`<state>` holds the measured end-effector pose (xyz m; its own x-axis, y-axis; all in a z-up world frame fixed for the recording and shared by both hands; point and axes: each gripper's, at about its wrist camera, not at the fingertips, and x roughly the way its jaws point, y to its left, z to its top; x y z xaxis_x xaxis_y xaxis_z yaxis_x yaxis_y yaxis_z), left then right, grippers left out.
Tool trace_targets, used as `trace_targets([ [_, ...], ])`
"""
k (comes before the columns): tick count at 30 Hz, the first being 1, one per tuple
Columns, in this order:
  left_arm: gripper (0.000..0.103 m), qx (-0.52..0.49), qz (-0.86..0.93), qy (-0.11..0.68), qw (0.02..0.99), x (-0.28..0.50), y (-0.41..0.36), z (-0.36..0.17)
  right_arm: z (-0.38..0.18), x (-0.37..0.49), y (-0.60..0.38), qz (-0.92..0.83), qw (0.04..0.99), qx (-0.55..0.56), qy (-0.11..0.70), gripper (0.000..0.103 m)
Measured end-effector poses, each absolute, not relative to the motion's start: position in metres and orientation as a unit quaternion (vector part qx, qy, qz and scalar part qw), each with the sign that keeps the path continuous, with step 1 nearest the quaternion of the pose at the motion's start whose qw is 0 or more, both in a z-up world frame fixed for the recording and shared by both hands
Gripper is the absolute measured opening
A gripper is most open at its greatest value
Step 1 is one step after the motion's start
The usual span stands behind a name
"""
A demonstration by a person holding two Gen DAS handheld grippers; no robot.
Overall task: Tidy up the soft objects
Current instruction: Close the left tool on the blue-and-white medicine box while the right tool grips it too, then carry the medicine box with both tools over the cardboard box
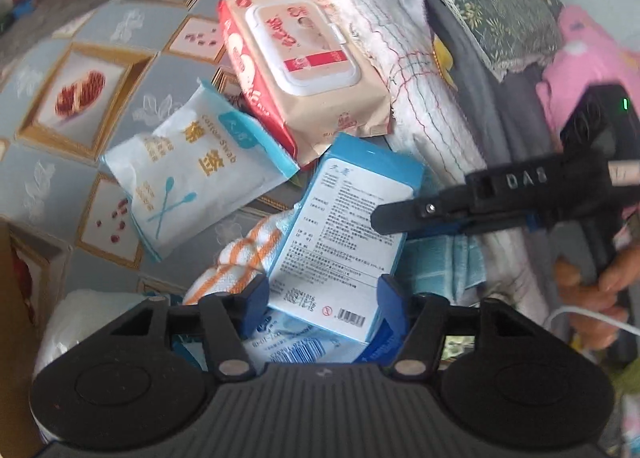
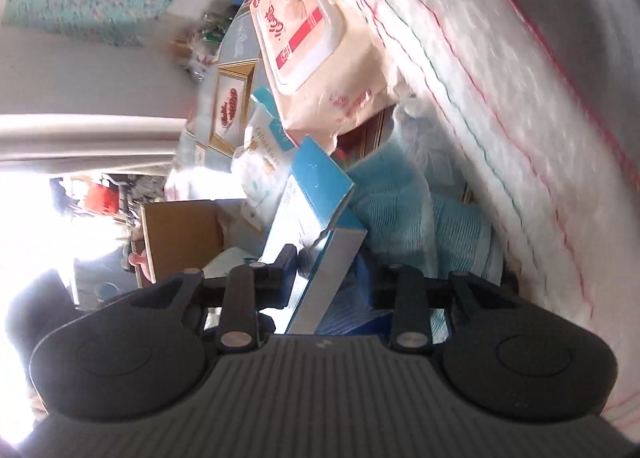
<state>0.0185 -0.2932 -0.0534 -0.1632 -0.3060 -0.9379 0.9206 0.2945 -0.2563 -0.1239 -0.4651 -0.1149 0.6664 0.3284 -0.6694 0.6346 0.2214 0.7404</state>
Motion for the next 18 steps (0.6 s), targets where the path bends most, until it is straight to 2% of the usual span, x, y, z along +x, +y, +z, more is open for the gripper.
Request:
trace_targets([
  [3,0.076,0.308,-0.530,0.527,0.589,0.009,-0.299,-0.056,-0.114,-0.125,-0.466,-0.121,0.676,0.614,0.389,0.030],
  [6,0.080,0.337,-0.531,0.512,0.585,0.002,-0.307,-0.064,-0.116,-0.128,-0.461,-0.130,0.672,0.622,0.379,0.030],
  [18,0.077,0.338,-0.524,0.501,0.600,-0.003,-0.305,-0.068,-0.105,-0.124,-0.442,-0.136,0.683,0.630,0.344,0.025],
])
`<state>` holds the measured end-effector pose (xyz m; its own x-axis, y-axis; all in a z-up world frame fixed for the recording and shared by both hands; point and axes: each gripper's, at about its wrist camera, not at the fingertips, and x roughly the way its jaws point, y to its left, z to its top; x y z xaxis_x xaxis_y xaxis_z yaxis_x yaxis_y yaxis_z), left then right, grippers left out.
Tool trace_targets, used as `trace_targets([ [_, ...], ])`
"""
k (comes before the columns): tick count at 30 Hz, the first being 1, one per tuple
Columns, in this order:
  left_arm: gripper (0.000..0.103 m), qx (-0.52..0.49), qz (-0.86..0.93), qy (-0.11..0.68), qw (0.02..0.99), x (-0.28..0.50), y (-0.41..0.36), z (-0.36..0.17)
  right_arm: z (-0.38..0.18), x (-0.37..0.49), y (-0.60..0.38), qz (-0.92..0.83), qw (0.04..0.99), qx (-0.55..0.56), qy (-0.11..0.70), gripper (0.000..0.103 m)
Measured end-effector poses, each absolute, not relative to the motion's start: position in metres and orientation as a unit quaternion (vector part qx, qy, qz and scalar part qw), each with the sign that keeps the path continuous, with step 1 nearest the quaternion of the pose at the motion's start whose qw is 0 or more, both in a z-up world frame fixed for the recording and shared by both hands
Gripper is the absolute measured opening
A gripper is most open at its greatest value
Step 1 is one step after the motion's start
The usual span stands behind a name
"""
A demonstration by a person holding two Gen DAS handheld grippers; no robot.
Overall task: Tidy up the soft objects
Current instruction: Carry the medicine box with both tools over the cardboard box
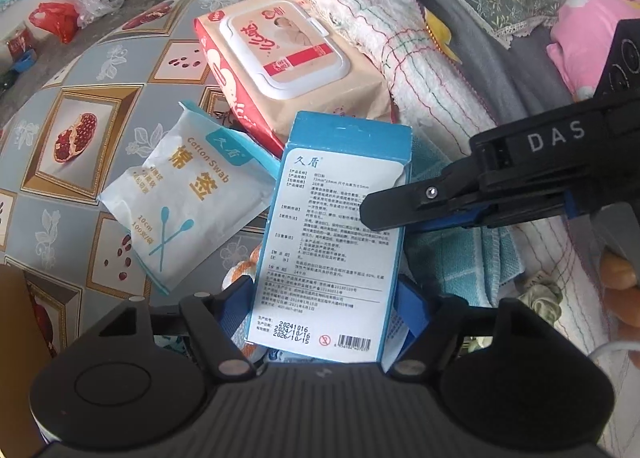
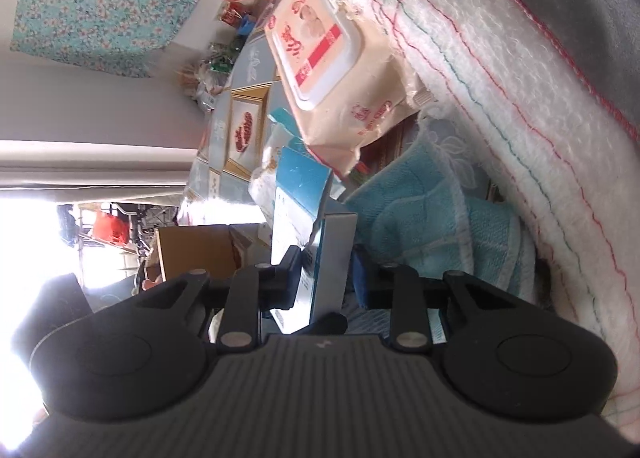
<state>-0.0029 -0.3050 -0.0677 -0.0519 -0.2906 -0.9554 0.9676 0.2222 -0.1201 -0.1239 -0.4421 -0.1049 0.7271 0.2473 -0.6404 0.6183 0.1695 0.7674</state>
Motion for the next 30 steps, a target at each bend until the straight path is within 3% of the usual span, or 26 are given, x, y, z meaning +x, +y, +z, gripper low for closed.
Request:
trace_targets([
  [19,0.076,0.305,-0.528,0.495,0.619,0.026,-0.249,-0.008,-0.031,-0.099,-0.392,-0.113,0.708,0.618,0.323,0.023],
  [30,0.076,0.231,-0.456,0.491,0.705,0.122,-0.147,0.063,0.041,0.031,-0.326,0.011,0.737,0.585,0.337,0.023],
])
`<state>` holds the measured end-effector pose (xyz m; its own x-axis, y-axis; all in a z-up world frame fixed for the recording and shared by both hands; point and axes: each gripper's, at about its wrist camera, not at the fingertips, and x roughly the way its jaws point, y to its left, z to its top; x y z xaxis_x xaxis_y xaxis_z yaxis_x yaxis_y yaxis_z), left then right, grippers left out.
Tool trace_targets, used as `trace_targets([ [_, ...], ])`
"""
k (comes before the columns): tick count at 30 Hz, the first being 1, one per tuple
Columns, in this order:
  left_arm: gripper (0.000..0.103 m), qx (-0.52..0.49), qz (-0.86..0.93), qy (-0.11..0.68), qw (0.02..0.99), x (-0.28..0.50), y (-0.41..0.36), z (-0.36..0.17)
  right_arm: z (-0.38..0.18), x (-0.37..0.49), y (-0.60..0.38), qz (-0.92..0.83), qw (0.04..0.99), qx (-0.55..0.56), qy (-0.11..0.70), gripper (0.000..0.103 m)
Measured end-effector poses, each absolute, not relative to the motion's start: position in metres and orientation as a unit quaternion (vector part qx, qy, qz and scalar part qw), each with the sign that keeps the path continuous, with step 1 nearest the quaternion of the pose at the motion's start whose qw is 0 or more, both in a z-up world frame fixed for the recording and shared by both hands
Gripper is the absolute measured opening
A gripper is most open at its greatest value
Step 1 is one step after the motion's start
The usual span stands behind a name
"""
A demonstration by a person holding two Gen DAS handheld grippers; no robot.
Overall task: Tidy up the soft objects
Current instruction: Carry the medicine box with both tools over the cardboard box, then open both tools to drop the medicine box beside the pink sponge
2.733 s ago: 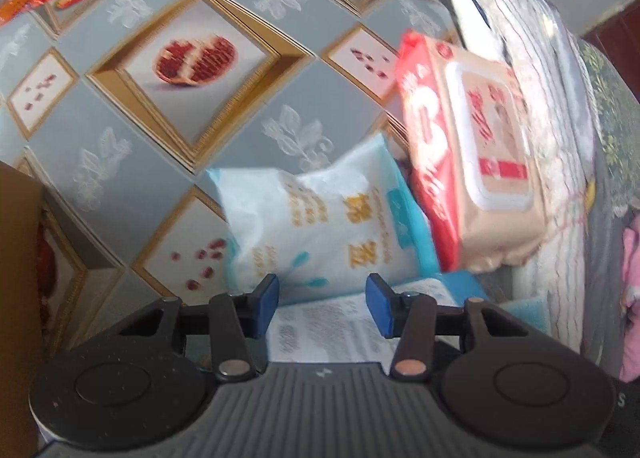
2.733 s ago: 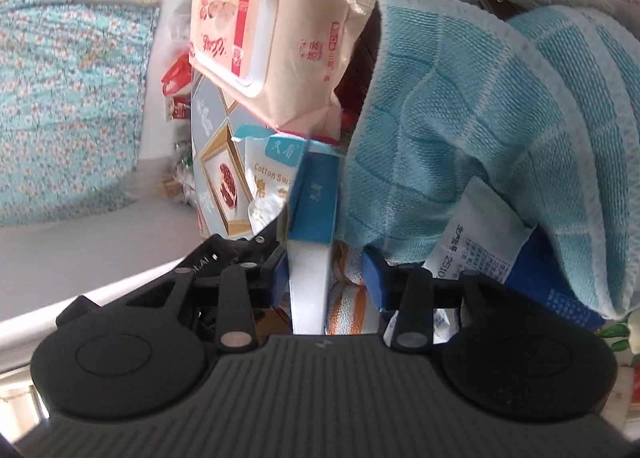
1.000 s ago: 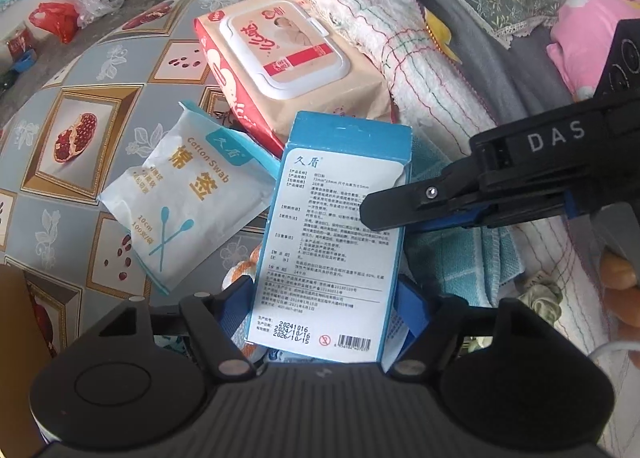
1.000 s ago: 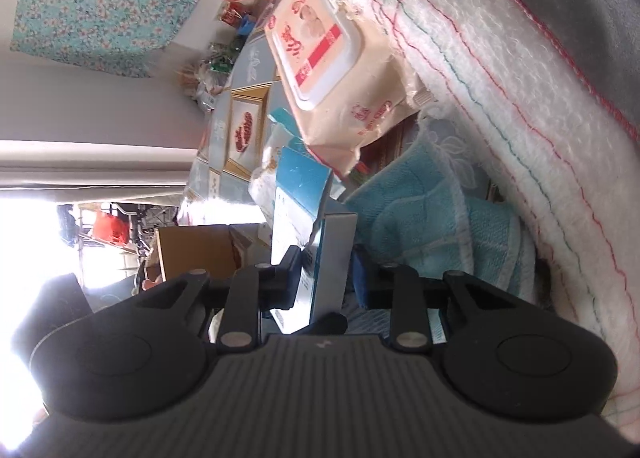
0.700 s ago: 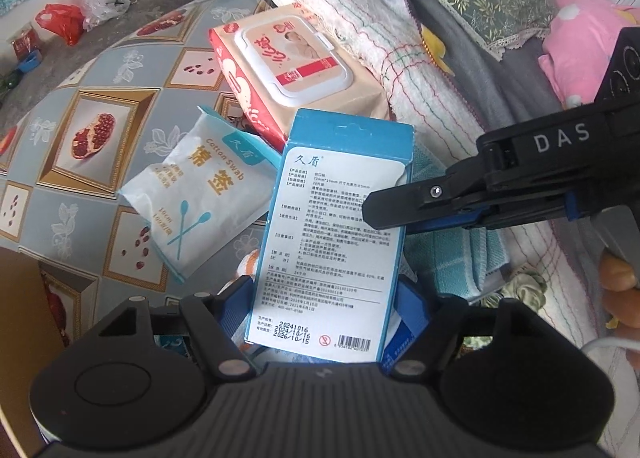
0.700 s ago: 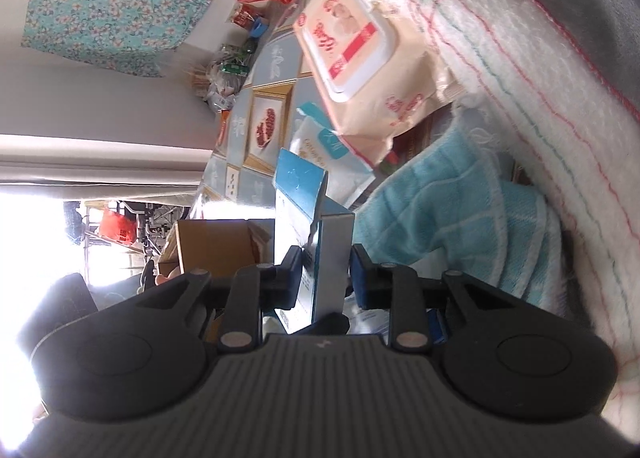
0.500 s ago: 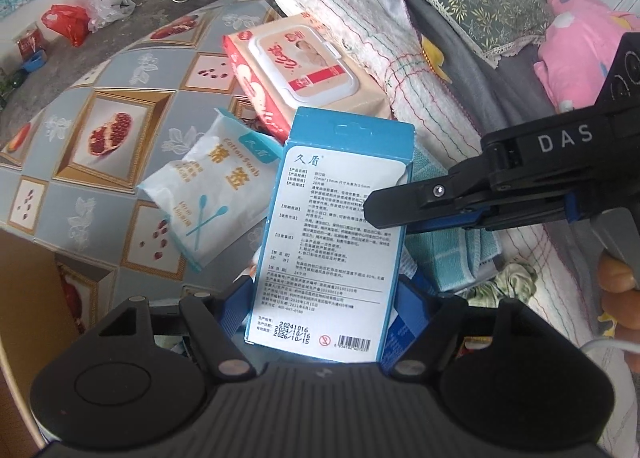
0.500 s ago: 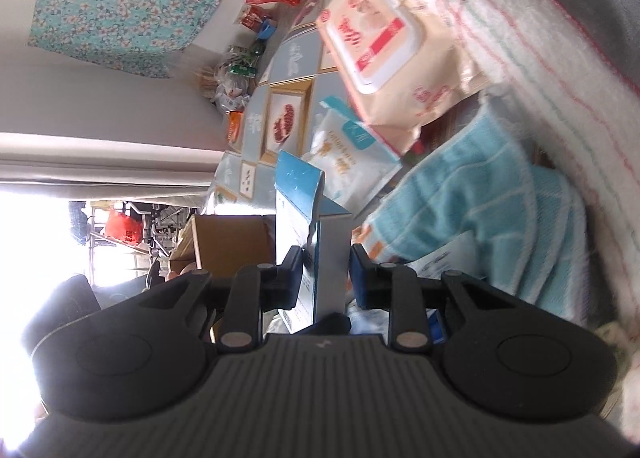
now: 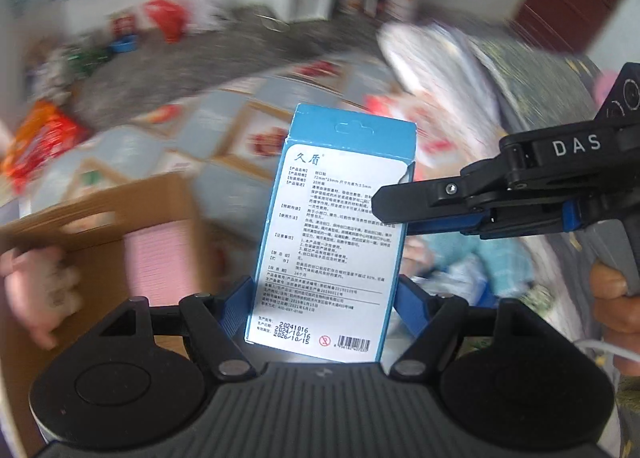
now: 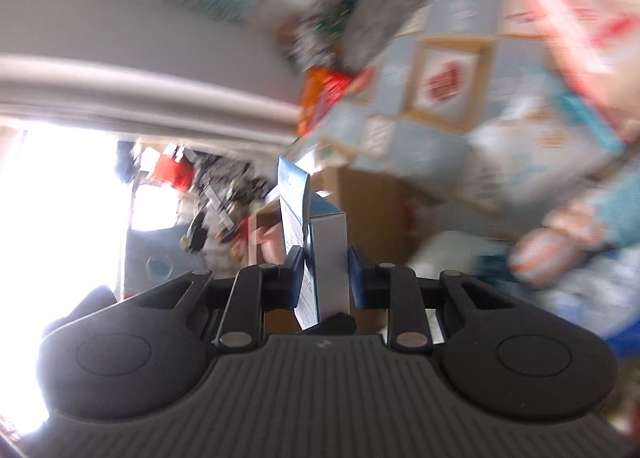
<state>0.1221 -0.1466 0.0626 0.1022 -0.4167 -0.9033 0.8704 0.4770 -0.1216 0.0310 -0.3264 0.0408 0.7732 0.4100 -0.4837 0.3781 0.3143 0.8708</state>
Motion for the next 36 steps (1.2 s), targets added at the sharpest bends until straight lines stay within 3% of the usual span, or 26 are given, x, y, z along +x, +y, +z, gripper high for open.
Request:
trace_targets([
  [6,0.076,0.191,-0.377,0.503,0.754,0.196,-0.078,0.060,0.047,0.149,-0.276,0.089,0.740,0.540,0.392,0.022],
  [14,0.076,0.146,-0.311,0.559,0.754,0.274,-0.034,-0.009,0.003,0.255,-0.227,0.099,0.716,0.485,0.491,0.022],
  [29,0.072,0.180,-0.300,0.600,0.720,0.304,-0.033,-0.082,-0.067,0.312,-0.205,0.027,0.708,0.421,0.566,0.021],
  [34,0.071,0.184,-0.300,0.612,0.708,0.299,-0.028,-0.088,-0.076,0.312,-0.202,-0.008,0.711,0.400,0.578,0.025],
  [36,0.071,0.190,-0.298,0.614,0.706,0.298,-0.027,-0.091,-0.073,0.312,-0.198,-0.018,0.718,0.380,0.583,0.033],
])
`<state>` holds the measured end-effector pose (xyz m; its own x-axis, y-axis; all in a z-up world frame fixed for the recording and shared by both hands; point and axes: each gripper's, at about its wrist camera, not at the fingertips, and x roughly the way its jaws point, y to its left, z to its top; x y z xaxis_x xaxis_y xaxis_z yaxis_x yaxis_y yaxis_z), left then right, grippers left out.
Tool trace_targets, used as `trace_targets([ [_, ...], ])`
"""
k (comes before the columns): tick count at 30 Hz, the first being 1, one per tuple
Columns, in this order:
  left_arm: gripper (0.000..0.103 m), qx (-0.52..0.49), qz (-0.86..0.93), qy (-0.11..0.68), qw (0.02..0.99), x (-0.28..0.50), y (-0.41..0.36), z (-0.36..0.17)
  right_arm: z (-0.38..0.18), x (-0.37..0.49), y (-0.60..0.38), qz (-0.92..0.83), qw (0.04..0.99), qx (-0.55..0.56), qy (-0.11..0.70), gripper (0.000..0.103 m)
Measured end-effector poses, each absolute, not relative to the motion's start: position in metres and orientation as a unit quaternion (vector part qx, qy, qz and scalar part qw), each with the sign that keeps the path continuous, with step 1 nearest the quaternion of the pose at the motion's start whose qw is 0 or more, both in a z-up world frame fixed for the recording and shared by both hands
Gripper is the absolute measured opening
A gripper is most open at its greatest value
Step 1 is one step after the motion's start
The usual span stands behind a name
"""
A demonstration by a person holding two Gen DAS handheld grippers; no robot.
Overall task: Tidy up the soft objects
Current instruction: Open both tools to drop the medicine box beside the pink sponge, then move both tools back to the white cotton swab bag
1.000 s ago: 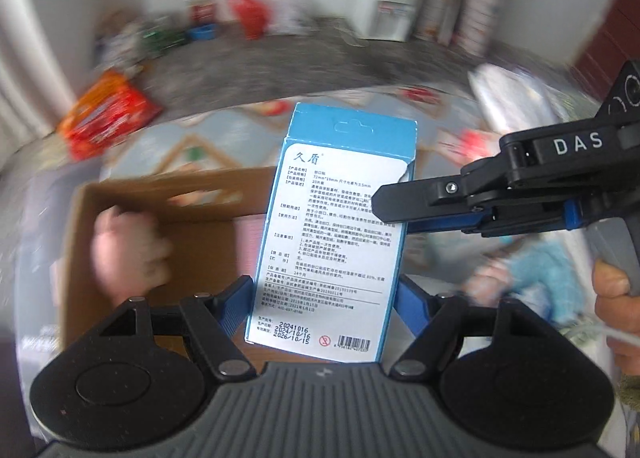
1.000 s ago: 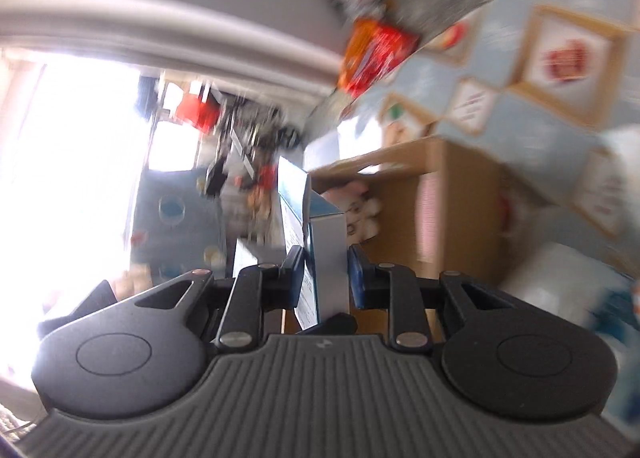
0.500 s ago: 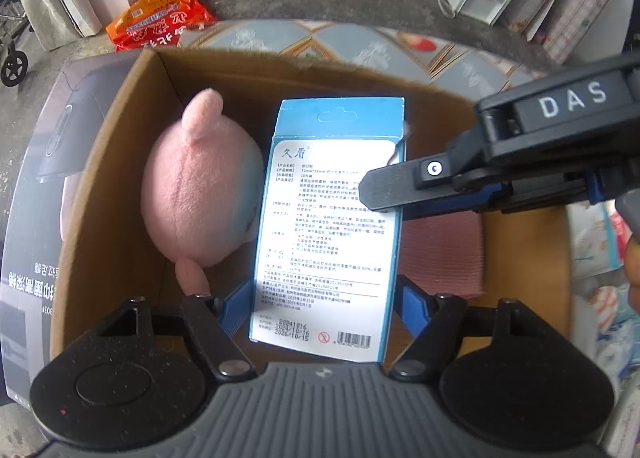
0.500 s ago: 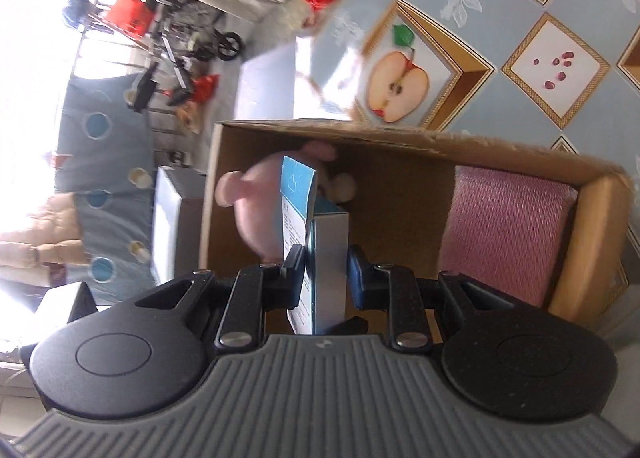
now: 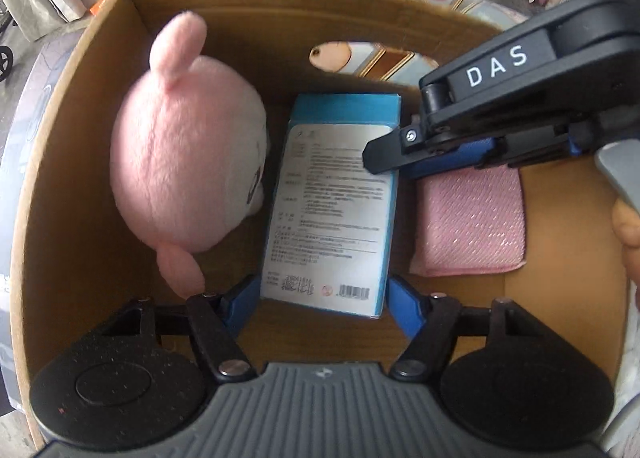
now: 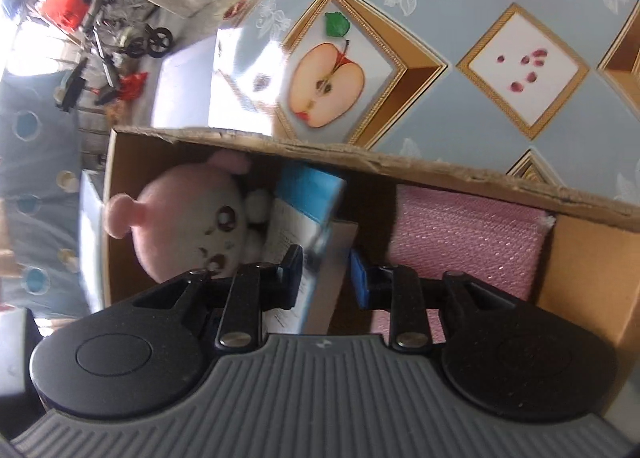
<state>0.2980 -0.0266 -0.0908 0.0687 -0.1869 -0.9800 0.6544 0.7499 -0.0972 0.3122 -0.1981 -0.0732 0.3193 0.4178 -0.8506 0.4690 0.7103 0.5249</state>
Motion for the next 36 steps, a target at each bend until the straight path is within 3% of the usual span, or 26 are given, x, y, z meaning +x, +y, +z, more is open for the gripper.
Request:
trace_targets([
  [3,0.071,0.196,-0.299,0.612,0.705,0.295,-0.025,-0.090,-0.065,0.309,-0.200,-0.028,0.732,0.369,0.572,0.041],
  [15,0.068,0.149,-0.290,0.651,0.685,0.286,-0.003,-0.081,0.005,0.233,-0.235,-0.043,0.771,0.454,0.444,0.041],
  [18,0.062,0.146,-0.293,0.663,0.674,0.280,-0.005,-0.090,0.014,0.206,-0.239,-0.056,0.768,0.476,0.426,0.041],
  [30,0.058,0.172,-0.315,0.657,0.664,0.284,-0.033,-0.101,0.017,0.116,-0.266,-0.132,0.759,0.512,0.381,0.041],
  [36,0.062,0.196,-0.316,0.638,0.675,0.266,-0.038,-0.094,0.012,0.088,-0.273,-0.141,0.755,0.520,0.373,0.041],
])
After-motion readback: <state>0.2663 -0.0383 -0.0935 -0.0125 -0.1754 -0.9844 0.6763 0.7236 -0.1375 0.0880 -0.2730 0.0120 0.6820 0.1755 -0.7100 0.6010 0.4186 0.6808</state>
